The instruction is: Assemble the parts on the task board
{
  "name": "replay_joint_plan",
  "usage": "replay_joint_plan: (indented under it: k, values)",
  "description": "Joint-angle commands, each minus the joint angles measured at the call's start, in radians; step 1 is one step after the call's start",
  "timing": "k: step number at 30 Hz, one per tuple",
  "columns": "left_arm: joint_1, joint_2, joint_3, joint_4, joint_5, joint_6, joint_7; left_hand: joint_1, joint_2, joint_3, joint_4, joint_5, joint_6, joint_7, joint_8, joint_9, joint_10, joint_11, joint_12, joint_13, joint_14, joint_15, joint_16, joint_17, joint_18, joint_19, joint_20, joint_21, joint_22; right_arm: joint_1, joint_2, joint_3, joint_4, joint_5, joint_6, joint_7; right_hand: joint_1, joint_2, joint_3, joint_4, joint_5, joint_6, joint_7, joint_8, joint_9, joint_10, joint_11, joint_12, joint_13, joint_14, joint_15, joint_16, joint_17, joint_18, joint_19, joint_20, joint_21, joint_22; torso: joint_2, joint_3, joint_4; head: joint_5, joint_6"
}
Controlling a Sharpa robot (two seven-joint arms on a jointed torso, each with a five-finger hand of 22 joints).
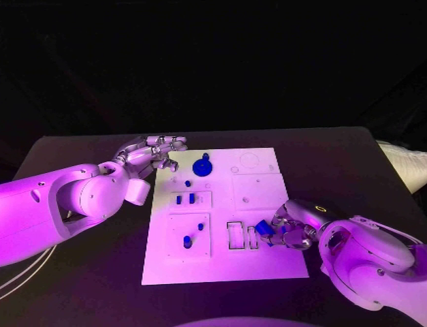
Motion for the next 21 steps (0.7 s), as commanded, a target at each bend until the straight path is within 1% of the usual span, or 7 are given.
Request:
replay_joint_plan:
  k: [1, 5, 8, 12, 17, 19, 21]
  values:
    - [0.0, 0.0, 0.0, 0.003, -0.002, 0.022, 0.003, 0.002, 0.011, -0.003, -0.004, 0.001, -0.008, 0.002, 0.005, -0.001, -0.005, -0.002, 0.006, -0.001, -0.008, 0.001, -0.005, -0.002, 0.008, -0.001, -0.002, -0.004, -0.001, -0.004, -0.009, 0.001, 0.016, 0.021, -0.113, 0.007, 0.023, 0.01, -0.002, -0.004, 0.022, 0.005, -0.004, 0.014, 0.018, 0.001, 0.001, -0.011, -0.008, 0.054, -0.011, 0.003, 0.001, -0.009, 0.028, -0.007, 0.006, 0.169, -0.001, 0.0014, -0.0013, 0.003, 0.0]
    - [-0.001, 0.0, 0.0, 0.002, -0.002, 0.023, 0.002, 0.002, 0.012, -0.004, -0.006, 0.001, -0.008, 0.002, 0.006, -0.001, -0.006, -0.002, 0.007, -0.001, -0.009, 0.001, -0.006, -0.003, 0.008, -0.002, -0.001, -0.007, -0.003, 0.0, -0.016, 0.009, 0.042, 0.051, -0.194, 0.038, 0.043, 0.012, 0.001, -0.01, 0.038, 0.003, -0.005, 0.016, 0.024, -0.002, -0.001, -0.025, -0.014, 0.055, -0.012, 0.005, 0.005, -0.01, 0.031, -0.009, 0.009, 0.172, -0.001, 0.0006, -0.0001, 0.001, 0.001]
    - [-0.001, 0.001, 0.0, 0.002, -0.002, 0.023, 0.002, 0.004, 0.012, -0.004, -0.008, 0.001, -0.008, 0.001, 0.006, -0.001, -0.007, -0.002, 0.008, -0.001, -0.01, 0.001, -0.006, -0.005, 0.008, -0.002, -0.002, -0.009, -0.004, 0.004, -0.014, 0.012, 0.052, 0.085, -0.209, 0.043, 0.05, 0.015, 0.003, -0.01, 0.045, 0.003, -0.006, 0.017, 0.027, 0.0, -0.002, -0.025, -0.012, 0.055, -0.013, 0.005, 0.005, -0.011, 0.032, -0.01, 0.01, 0.174, 0.0, 0.0002, 0.0016, 0.001, 0.002]
    - [-0.001, 0.001, 0.0, 0.002, -0.002, 0.024, 0.002, 0.004, 0.012, -0.004, -0.008, 0.001, -0.008, 0.001, 0.006, -0.001, -0.007, -0.002, 0.008, -0.001, -0.01, 0.001, -0.006, -0.005, 0.008, -0.002, -0.002, -0.009, -0.004, 0.006, -0.005, 0.013, 0.053, 0.125, -0.184, 0.031, 0.055, 0.014, 0.001, -0.009, 0.059, 0.001, -0.006, 0.017, 0.03, -0.001, -0.002, -0.032, -0.013, 0.055, -0.013, 0.004, 0.003, -0.01, 0.031, -0.01, 0.009, 0.173, 0.001, 0.0001, 0.0032, 0.003, 0.0]
    - [-0.001, 0.001, 0.0, 0.003, -0.002, 0.024, 0.002, 0.004, 0.012, -0.004, -0.008, 0.001, -0.008, 0.001, 0.006, -0.001, -0.007, -0.002, 0.008, -0.001, -0.01, 0.001, -0.006, -0.005, 0.008, -0.002, -0.002, -0.009, -0.004, 0.007, 0.028, 0.014, 0.04, 0.18, -0.122, 0.023, 0.046, 0.018, -0.004, 0.0, 0.07, 0.001, -0.004, 0.018, 0.035, 0.001, -0.001, -0.032, -0.009, 0.055, -0.012, 0.004, 0.003, -0.01, 0.031, -0.01, 0.009, 0.172, 0.0, -0.0004, 0.0, 0.007, -0.001]
    - [-0.001, 0.002, 0.0, 0.003, -0.002, 0.025, 0.001, 0.004, 0.012, -0.004, -0.008, 0.001, -0.008, 0.001, 0.006, -0.001, -0.007, -0.002, 0.008, -0.001, -0.01, 0.001, -0.006, -0.005, 0.008, -0.002, -0.002, -0.009, -0.004, 0.006, 0.04, 0.013, 0.036, 0.19, -0.101, 0.018, 0.021, 0.016, -0.017, 0.002, 0.086, 0.001, -0.004, 0.019, 0.038, 0.003, 0.001, -0.033, -0.007, 0.055, -0.011, 0.004, 0.003, -0.01, 0.031, -0.01, 0.009, 0.173, 0.001, 0.0002, 0.0, 0.008, -0.002]
    - [-0.001, 0.002, 0.0, 0.003, -0.002, 0.025, 0.001, 0.004, 0.012, -0.004, -0.008, 0.001, -0.008, 0.001, 0.006, -0.001, -0.007, -0.002, 0.008, -0.001, -0.01, 0.001, -0.006, -0.005, 0.008, -0.002, -0.002, -0.009, -0.004, 0.006, 0.054, 0.013, 0.033, 0.199, -0.082, 0.009, -0.029, 0.009, -0.043, 0.003, 0.122, 0.003, -0.004, 0.02, 0.043, 0.007, 0.001, -0.035, -0.005, 0.055, -0.01, 0.006, 0.005, -0.01, 0.031, -0.009, 0.009, 0.173, 0.001, 0.0006, 0.0013, 0.009, -0.002]
